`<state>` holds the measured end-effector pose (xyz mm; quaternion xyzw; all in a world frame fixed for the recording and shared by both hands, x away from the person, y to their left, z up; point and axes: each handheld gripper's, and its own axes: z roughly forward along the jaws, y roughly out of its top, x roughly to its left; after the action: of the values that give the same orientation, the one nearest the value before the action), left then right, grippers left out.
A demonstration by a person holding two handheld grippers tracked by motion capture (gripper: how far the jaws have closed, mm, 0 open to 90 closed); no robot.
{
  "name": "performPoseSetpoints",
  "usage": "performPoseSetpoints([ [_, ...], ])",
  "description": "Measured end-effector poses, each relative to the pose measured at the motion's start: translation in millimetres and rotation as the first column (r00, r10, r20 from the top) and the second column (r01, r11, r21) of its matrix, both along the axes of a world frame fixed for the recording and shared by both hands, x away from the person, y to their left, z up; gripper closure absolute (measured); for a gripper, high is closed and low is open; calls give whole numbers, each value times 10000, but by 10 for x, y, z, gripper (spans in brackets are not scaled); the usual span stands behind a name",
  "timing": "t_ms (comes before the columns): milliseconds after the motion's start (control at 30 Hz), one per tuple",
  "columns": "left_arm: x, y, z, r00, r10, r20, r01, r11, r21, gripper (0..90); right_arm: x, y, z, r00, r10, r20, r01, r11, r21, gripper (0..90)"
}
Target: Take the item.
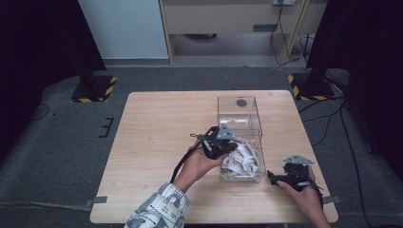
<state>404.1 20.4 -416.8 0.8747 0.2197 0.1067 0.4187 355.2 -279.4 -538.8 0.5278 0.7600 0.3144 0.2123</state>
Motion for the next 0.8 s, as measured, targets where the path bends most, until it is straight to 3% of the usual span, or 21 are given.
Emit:
performPoseSetpoints([
  [800,-36,126,206,9995,-95,311,114,9981,-613,900,0,0,0,10000,1,1,-1,10000,-8,8],
])
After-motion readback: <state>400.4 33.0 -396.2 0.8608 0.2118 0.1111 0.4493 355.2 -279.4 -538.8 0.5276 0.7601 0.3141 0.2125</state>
